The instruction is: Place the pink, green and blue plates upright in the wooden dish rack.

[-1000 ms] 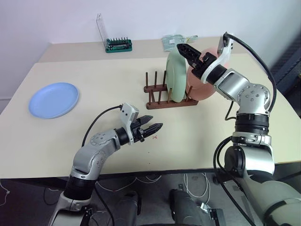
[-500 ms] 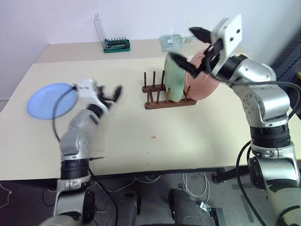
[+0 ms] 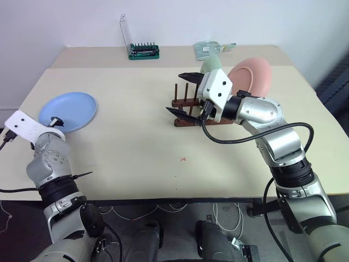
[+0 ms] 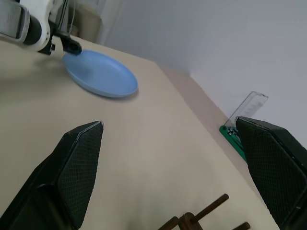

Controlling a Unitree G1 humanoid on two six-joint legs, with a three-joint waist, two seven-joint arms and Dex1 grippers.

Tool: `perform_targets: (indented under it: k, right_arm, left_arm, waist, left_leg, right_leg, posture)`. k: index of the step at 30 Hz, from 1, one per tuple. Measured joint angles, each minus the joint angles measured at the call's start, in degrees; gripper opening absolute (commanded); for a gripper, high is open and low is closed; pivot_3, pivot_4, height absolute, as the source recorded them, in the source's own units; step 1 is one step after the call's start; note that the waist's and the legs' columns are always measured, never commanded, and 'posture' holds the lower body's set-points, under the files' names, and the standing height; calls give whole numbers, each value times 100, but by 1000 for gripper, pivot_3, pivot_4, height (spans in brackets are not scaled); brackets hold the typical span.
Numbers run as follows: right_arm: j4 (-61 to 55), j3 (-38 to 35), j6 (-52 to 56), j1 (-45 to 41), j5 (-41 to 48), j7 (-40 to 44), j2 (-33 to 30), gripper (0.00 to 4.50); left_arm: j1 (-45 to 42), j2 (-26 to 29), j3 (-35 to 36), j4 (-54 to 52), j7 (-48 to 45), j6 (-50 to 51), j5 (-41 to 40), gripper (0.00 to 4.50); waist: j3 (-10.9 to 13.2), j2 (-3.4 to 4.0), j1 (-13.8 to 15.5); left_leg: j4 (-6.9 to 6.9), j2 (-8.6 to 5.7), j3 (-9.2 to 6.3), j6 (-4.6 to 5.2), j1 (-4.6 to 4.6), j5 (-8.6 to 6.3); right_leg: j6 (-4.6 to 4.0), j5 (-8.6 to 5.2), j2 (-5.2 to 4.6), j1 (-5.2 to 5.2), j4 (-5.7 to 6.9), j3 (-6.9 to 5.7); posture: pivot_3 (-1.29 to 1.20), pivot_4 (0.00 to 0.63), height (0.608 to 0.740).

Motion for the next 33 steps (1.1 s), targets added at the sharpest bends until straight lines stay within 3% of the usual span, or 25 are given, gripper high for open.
perform_targets:
  k: [2,5,12,17,25,33]
  right_arm:
    - [34,-2,-3,4,-46,14,11,4500]
    - [43,-6,-4,39,-91,22,66,4500]
    - [12,-11,-3,197,-230,2,90,4500]
    - [-47,-33,5,233,-292,-5,95,4500]
    - [353,249,-788,-23,-1305,-134,80,4500]
    - [1301,637,-2175,-424,-2800,-871,106,4500]
  left_arm:
    - [-112,-18,171,73,42,210,-246,4427]
    - [-373,61,404,591,-22,422,-590,3591]
    - [-543,218,438,1116,-174,321,-796,74]
    - [-564,208,-29,834,-654,133,-768,21]
    - [-828,-232,-1953,-757,-1763,-148,-417,21]
    - [-1120,-539,-2463,-1634,-2021,542,-910,21]
  waist:
    - [0,0,-12]
    - [0,0,-48]
    - [-1,0,-96]
    - [-2,0,-93]
    - [5,-11,-125]
    - [6,-9,-149]
  left_leg:
    - [-2,1,0,-2,0,1]
    - [-2,1,0,-3,1,2]
    - [-3,1,-1,-4,1,3]
    - [-3,1,0,-5,2,3]
    - [-5,3,4,-9,-3,5]
    - [-8,5,10,-29,-1,16]
  right_leg:
    - [0,0,1,-3,2,0]
    - [0,0,1,-3,5,-1]
    - [0,0,1,-4,8,-1]
    - [-1,0,0,-4,9,-1]
    - [-2,1,2,-9,4,0]
    - [-2,1,3,-15,7,3]
  posture:
    - [0,150,740]
    - [0,150,740]
    - [0,150,740]
    - [0,150,740]
    - [0,150,740]
    - [0,150,740]
